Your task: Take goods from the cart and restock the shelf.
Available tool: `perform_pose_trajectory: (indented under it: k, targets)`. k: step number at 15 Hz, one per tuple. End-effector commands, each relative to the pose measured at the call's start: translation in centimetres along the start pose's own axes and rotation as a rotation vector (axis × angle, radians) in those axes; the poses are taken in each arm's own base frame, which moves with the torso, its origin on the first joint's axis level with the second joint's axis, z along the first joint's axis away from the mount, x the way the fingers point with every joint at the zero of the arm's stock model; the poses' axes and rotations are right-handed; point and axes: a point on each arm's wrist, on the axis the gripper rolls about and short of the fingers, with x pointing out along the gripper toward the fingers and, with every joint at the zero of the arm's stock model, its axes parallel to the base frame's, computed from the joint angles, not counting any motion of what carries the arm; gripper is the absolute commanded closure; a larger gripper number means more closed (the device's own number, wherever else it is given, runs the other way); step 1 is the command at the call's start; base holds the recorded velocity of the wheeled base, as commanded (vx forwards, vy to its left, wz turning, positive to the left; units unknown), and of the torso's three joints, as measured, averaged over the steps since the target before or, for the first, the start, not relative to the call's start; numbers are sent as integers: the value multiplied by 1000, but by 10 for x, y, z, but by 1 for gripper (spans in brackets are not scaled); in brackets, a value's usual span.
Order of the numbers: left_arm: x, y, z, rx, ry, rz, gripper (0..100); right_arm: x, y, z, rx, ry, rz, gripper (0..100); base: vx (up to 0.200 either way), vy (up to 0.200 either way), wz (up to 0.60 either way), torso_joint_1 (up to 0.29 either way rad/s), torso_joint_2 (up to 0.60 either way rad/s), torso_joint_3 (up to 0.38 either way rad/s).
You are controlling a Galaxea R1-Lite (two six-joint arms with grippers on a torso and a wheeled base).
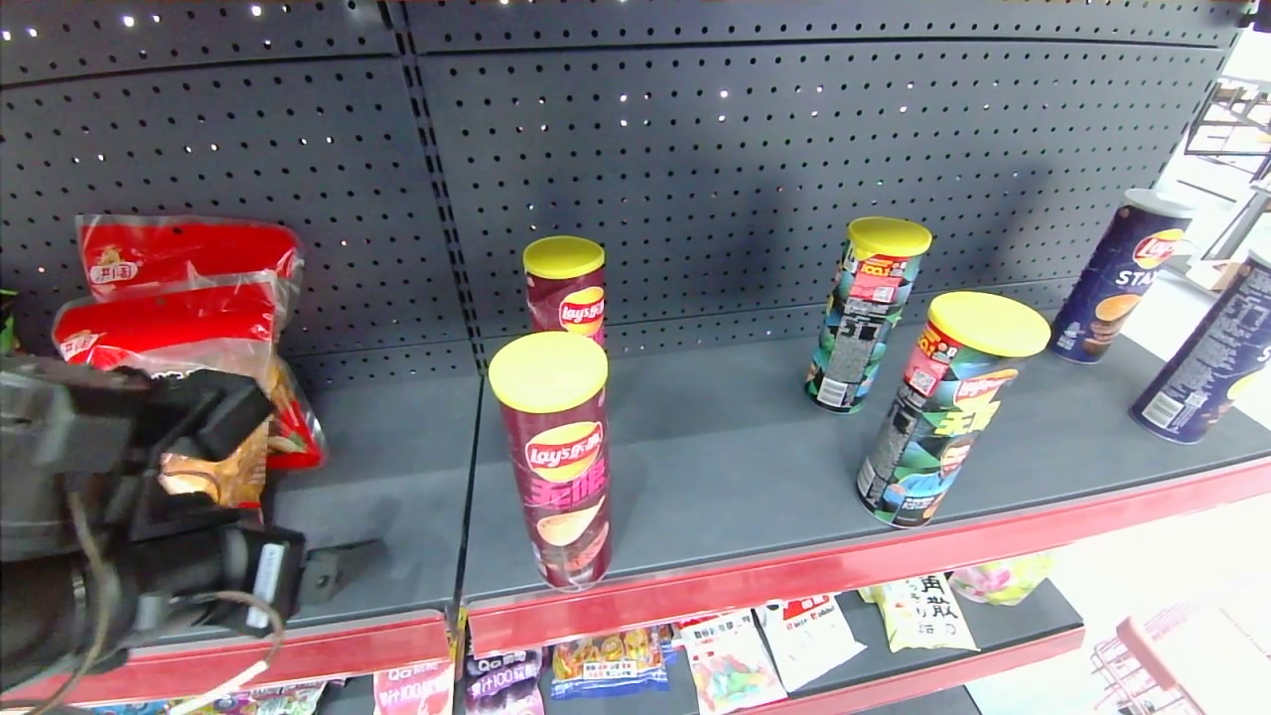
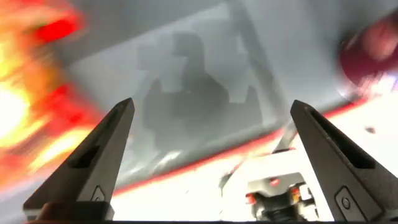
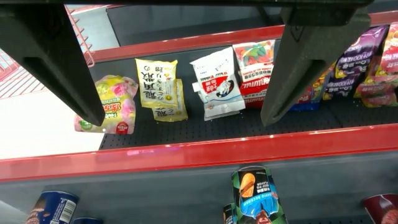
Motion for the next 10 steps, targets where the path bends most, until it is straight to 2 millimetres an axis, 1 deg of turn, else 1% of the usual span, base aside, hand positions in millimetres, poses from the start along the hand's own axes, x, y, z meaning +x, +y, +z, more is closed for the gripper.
perform_pose_trajectory:
  k: [1, 2, 3, 4, 5, 7, 8, 9, 10]
  targets:
    - [-67, 31, -34, -85, -128, 113, 0, 0, 0, 0, 0, -1, 1, 0, 0, 0, 0, 0, 0, 0]
    - [-71, 33, -43, -95, -137, 130, 0, 0, 0, 0, 0, -1, 1, 0, 0, 0, 0, 0, 0, 0]
    - [-77, 35, -58, -106, -149, 157, 0, 0, 0, 0, 0, -1, 1, 0, 0, 0, 0, 0, 0, 0]
    - [-87, 36, -80, -94, -166, 186, 0, 0, 0, 0, 0, -1, 1, 0, 0, 0, 0, 0, 0, 0]
    - [-91, 35, -98, -89, -184, 186, 0, 0, 0, 0, 0, -1, 1, 0, 0, 0, 0, 0, 0, 0]
    - [-89, 27, -141, -80, -247, 99, 0, 0, 0, 0, 0, -1, 1, 0, 0, 0, 0, 0, 0, 0]
    - [-89, 25, -149, -77, -267, 92, 0, 0, 0, 0, -2, -1, 1, 0, 0, 0, 0, 0, 0, 0]
    - [-89, 22, -165, -77, -308, 98, 0, 0, 0, 0, -2, -1, 1, 0, 0, 0, 0, 0, 0, 0]
    - [-89, 21, -169, -79, -328, 109, 0, 0, 0, 0, -2, -1, 1, 0, 0, 0, 0, 0, 0, 0]
